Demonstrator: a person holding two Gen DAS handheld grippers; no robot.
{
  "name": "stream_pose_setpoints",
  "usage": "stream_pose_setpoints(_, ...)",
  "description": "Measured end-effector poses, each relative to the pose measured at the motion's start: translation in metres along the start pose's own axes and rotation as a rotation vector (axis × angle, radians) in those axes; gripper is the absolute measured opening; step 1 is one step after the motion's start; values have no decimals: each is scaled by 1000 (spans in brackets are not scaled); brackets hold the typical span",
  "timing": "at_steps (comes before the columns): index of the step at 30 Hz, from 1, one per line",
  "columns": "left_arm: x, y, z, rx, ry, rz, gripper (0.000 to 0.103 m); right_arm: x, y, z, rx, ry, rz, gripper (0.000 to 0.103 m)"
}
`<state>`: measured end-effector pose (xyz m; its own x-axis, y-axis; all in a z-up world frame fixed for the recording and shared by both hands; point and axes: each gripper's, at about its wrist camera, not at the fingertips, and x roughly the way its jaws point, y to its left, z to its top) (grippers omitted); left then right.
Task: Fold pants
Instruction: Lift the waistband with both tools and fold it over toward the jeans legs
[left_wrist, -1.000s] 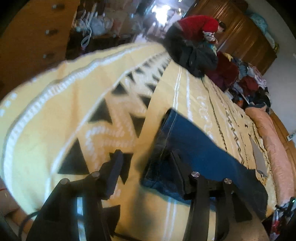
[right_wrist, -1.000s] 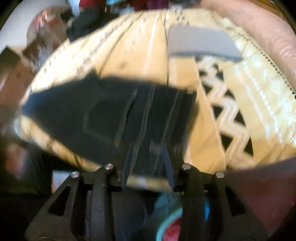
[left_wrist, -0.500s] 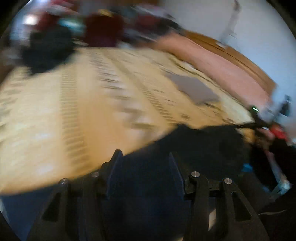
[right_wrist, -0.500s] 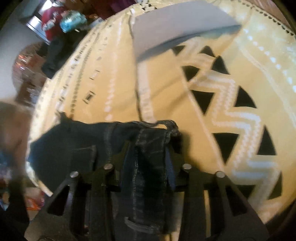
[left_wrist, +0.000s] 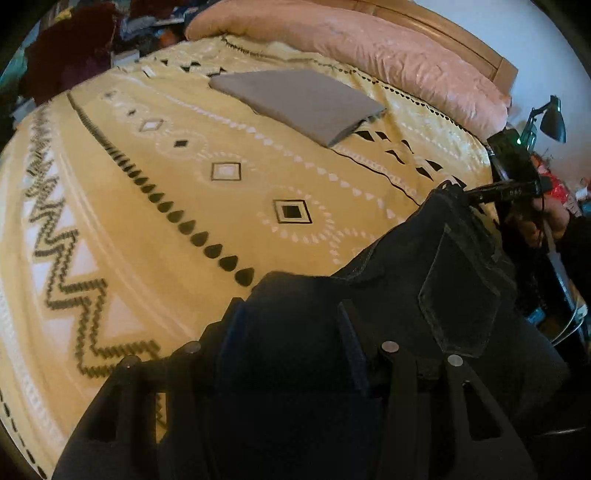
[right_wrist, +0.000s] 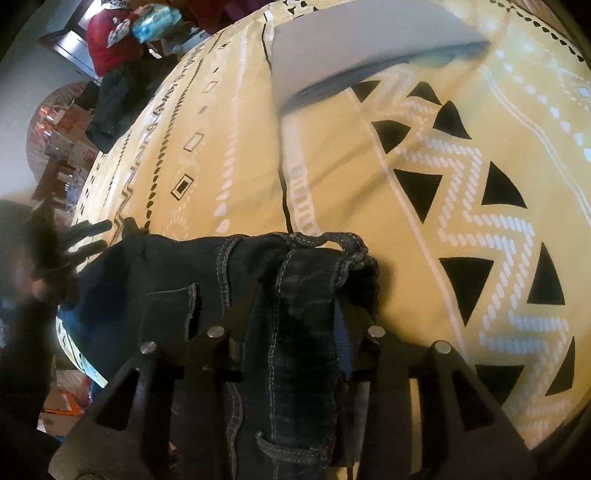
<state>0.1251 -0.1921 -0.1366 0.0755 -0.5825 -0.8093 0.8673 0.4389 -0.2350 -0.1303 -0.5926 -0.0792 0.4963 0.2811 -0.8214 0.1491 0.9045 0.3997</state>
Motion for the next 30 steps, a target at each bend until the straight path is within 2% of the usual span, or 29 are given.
stream_pose_setpoints(2,9,7,1,-12,30,-1,44,1,0,-1,2,3,0,38)
stream_pose_setpoints(3,15,10,2,-23,44,-5,37,1,0,-1,1,2,-3,38)
stream_pose_setpoints(4,21,13,3,-32,62,-11,24,1,0,-1,-1,3,-7,38)
stream_pose_setpoints(5,26,13,4,-25,77,-17,23,1,0,-1,-3,3,-9,38)
stream_pose_setpoints(9,35,13,5,-7,91,25,23,2,-1,1,2,7,-14,38)
stream_pose_setpoints(11,33,19,5,-31,73,15,23,4,0,2,5,10,-16,39)
stream_pose_setpoints(16,41,11,5,-21,89,-16,23,9,0,2,6,18,-24,39)
stream_pose_setpoints(17,42,9,4,-17,91,-22,23,9,0,2,11,16,-16,36)
stream_pose_setpoints(18,42,8,3,-18,90,-23,20,8,2,1,6,10,-9,26)
stream_pose_setpoints(20,41,11,2,-39,80,-24,8,6,7,1,-5,2,-4,21)
stream_pose_setpoints(22,38,16,0,-69,54,-39,4,3,8,1,-1,-17,2,14)
stream_pose_setpoints(24,33,22,-1,-99,16,-52,3,-3,7,3,12,-47,12,11)
stream_pose_setpoints(27,30,29,2,-112,-13,-20,2,-14,8,6,19,-105,22,10)
stream_pose_setpoints(30,29,43,3,-161,-47,-4,0,-18,7,11,14,-145,-17,7)
